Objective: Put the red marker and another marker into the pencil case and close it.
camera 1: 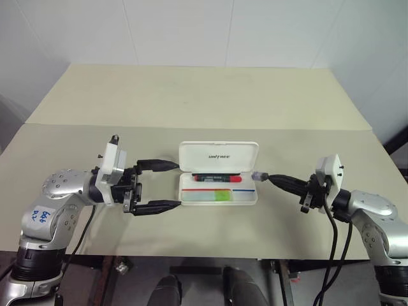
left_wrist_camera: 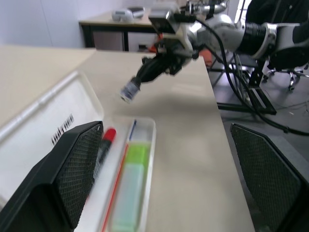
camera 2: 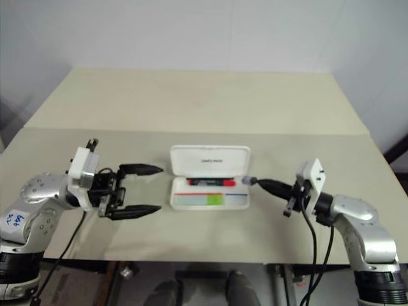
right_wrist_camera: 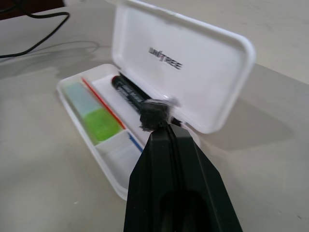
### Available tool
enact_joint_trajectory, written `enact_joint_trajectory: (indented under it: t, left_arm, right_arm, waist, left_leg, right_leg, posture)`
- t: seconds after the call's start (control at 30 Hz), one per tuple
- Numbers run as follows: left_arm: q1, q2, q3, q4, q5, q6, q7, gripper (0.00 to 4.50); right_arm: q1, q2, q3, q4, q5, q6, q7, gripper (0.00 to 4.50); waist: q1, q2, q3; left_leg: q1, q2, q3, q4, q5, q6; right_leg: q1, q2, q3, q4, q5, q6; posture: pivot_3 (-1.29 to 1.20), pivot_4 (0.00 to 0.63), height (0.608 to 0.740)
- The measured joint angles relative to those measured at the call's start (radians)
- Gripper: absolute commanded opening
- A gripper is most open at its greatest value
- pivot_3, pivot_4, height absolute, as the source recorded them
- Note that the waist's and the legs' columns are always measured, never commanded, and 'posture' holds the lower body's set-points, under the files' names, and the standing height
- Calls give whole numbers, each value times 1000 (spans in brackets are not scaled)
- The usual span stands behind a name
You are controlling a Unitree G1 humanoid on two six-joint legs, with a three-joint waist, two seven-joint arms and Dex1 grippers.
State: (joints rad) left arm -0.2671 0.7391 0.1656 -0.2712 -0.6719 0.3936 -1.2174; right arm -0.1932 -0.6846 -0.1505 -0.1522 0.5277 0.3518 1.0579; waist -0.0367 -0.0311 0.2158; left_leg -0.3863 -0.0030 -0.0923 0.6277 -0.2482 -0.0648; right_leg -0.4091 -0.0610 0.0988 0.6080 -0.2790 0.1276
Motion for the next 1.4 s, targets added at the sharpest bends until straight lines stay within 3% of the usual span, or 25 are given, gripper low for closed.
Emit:
enact_joint_trajectory:
  t: [0.4,0.63,1.4]
  left_arm:
    - [184,71,135,37,0,-74,-95,4500]
    - [217,101,210,63,8,-102,-93,4500]
    - [213,100,209,82,9,-117,-73,4500]
  right_arm:
    - [-192,-18,147,177,-111,-47,107,372]
    - [-221,-20,149,214,-118,-50,159,372]
    - [-205,-26,195,211,-164,-99,252,372]
  waist:
    - [-6,0,0]
    - [-4,0,0]
    - [-17,0,0]
  left_leg:
    - [0,1,1,-2,0,0]
    - [-1,1,1,-4,0,0]
    - [0,1,1,-5,0,0]
  right_leg:
    - [-1,0,0,-4,0,-2]
    - [-1,-1,0,-5,0,-2]
    - [-1,0,0,-5,1,-1]
  posture:
    - [0,150,740]
    - [0,150,740]
    - [0,150,740]
